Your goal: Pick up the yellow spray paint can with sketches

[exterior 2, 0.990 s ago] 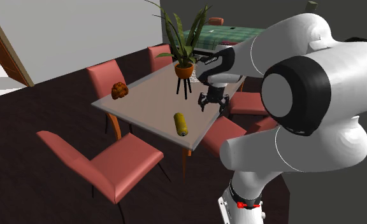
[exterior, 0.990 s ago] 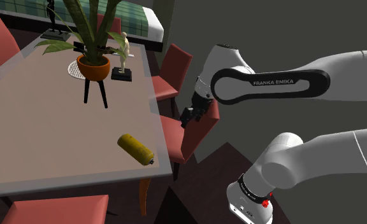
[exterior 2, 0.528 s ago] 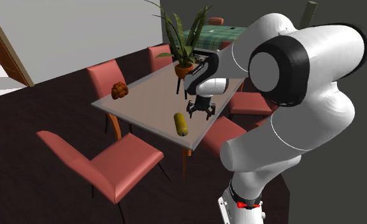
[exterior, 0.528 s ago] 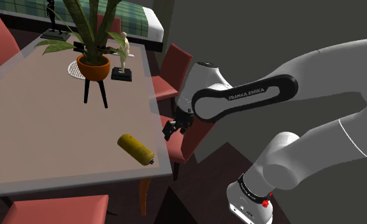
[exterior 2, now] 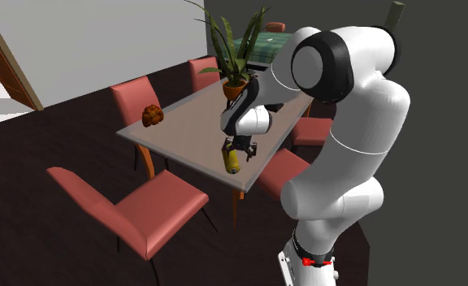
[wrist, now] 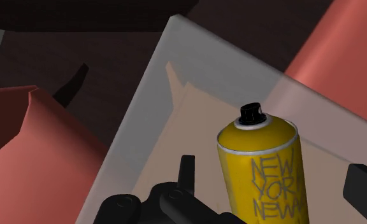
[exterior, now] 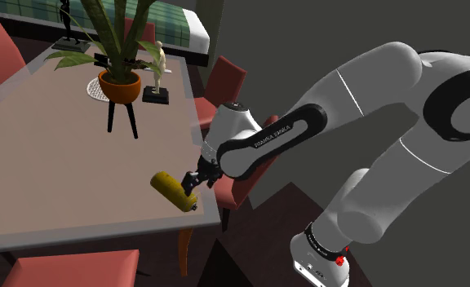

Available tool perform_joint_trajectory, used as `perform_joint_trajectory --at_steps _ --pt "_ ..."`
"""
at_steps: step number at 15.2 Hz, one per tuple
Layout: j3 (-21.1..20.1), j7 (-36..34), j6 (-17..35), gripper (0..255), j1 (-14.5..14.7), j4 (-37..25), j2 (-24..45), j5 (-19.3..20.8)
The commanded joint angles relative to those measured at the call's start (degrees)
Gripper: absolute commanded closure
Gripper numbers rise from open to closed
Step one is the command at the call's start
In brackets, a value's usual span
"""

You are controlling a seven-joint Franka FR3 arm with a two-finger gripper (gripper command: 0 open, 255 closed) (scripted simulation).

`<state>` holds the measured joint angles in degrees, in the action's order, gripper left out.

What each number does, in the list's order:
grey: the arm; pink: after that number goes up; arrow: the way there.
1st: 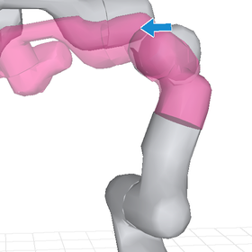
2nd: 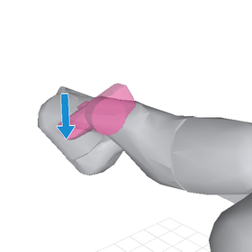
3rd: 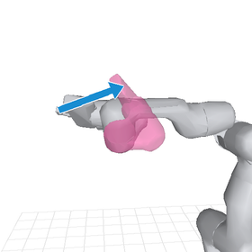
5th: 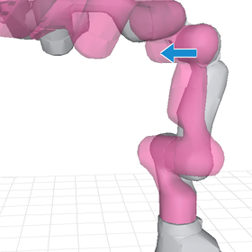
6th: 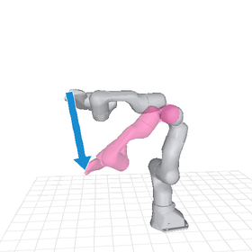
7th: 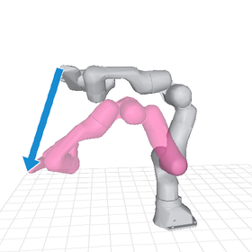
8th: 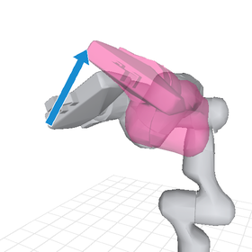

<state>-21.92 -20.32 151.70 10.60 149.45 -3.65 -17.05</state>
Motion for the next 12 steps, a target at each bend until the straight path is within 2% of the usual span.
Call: perform_joint_trajectory --at_steps 1,10,11,12 --pt "-1.2 -3.0 3.1 0 0.7 -1.7 4.3 1.2" --pt "-0.5 -4.0 10.0 0 1.2 -1.4 11.0 3.7" --pt "-0.5 -4.0 9.9 255 1.1 -1.4 11.0 3.7" --pt "-0.5 -4.0 9.9 255 1.1 -1.3 11.0 3.6"
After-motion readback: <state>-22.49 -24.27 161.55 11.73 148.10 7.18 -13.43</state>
